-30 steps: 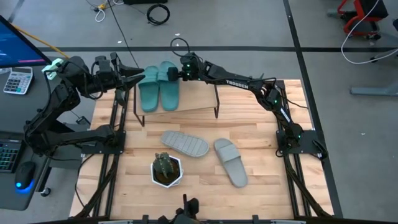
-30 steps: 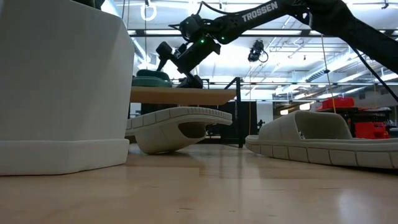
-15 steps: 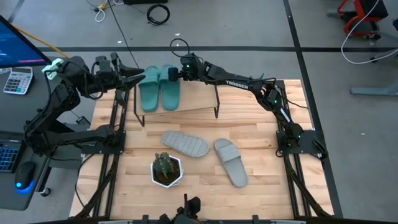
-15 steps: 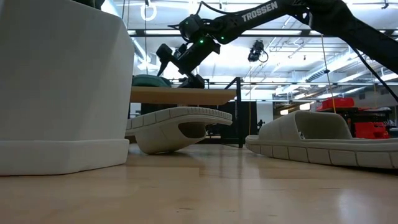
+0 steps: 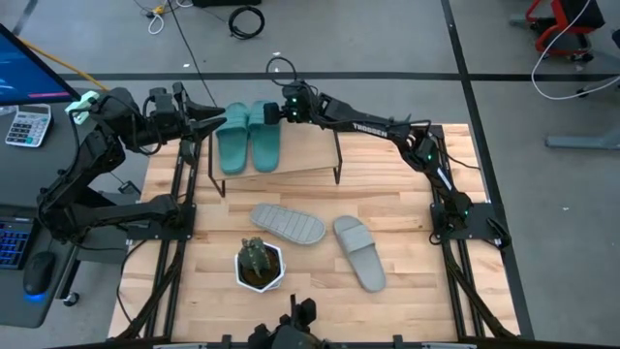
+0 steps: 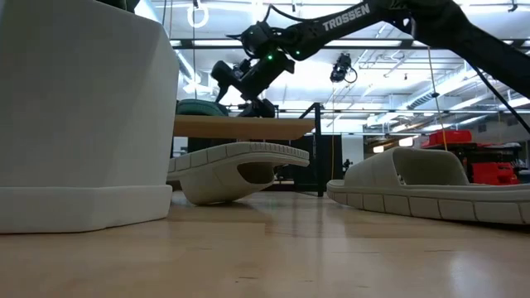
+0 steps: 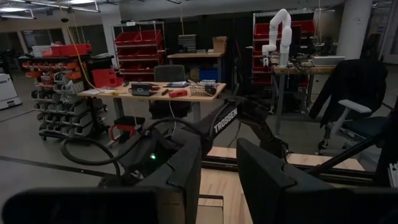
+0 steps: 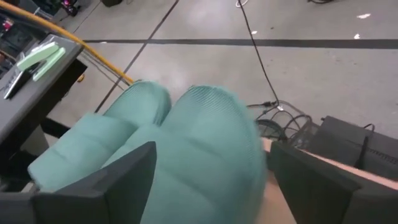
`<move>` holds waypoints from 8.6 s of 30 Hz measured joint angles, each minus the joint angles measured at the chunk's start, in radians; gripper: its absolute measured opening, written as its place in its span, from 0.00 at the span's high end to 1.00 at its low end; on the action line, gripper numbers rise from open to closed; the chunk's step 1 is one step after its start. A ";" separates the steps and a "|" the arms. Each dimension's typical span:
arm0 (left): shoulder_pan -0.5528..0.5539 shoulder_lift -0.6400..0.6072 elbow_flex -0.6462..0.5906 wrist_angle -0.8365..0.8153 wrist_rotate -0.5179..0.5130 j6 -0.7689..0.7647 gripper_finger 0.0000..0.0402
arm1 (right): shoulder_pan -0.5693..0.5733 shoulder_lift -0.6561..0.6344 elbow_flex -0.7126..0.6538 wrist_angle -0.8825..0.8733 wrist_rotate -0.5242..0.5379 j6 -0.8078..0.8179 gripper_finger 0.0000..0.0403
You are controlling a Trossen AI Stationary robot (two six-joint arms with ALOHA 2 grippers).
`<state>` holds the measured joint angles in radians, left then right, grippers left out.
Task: Pick and place slides into the shelf
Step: Put the right gray slipper on the shelf
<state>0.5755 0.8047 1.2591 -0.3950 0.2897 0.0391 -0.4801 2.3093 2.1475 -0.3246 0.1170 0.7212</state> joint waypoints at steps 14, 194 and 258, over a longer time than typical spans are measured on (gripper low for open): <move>-0.001 0.008 0.000 -0.048 0.000 -0.002 0.73 | -0.022 -0.161 -0.001 -0.275 -0.166 -0.242 0.37; -0.064 0.189 0.001 -0.145 0.348 -0.430 0.73 | 0.414 -1.045 -0.572 -0.654 0.006 -0.623 0.88; -0.113 0.368 0.000 0.082 0.029 -0.380 0.26 | 0.292 -0.543 -0.049 -0.552 0.060 -0.947 0.88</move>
<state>0.4622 1.1725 1.2587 -0.3128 0.3188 -0.3412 -0.1883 1.7664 2.0987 -0.8767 0.1774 -0.2258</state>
